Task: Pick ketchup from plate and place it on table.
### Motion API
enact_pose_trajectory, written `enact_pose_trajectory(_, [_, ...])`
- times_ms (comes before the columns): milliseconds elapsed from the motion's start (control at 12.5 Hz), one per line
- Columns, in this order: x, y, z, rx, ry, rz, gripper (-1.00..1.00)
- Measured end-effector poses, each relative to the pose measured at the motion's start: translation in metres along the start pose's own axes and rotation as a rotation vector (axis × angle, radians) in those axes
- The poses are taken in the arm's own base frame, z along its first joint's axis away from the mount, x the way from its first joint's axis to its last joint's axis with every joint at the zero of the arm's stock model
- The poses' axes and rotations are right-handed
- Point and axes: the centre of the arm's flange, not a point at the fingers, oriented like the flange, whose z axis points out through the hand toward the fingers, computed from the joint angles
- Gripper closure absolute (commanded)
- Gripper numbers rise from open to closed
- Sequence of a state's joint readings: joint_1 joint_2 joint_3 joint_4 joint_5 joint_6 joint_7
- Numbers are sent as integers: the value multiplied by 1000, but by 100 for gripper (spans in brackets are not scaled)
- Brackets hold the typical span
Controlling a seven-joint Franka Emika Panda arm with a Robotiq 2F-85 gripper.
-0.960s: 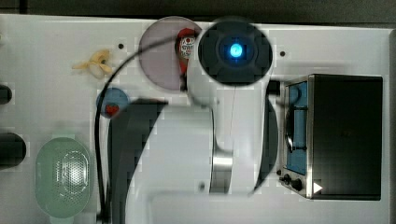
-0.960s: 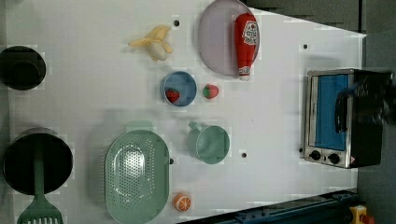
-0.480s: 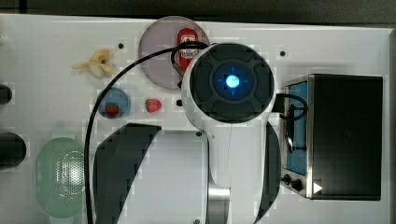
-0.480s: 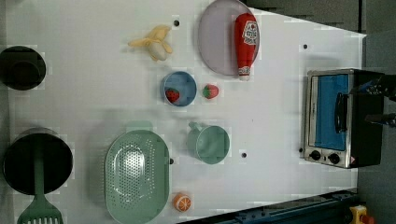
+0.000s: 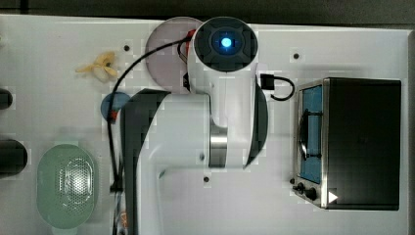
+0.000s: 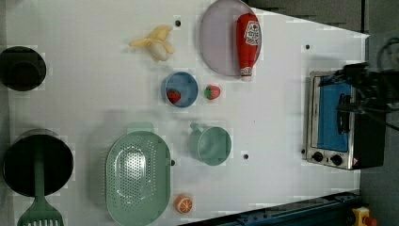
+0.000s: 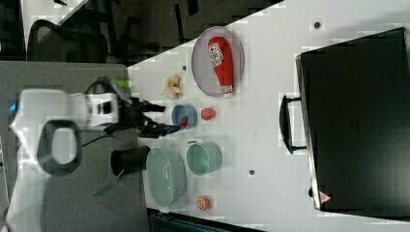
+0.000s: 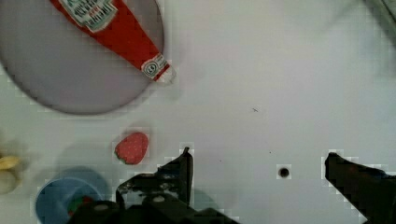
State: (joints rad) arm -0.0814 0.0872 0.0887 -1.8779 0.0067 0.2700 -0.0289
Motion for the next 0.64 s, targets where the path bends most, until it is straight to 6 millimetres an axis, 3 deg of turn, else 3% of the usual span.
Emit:
enact_pose_trajectory(320, [21,-22,65,-7,-22,-20,-100])
enact_pose_trajectory(640, [36,-47,104,45,15,-168,-100])
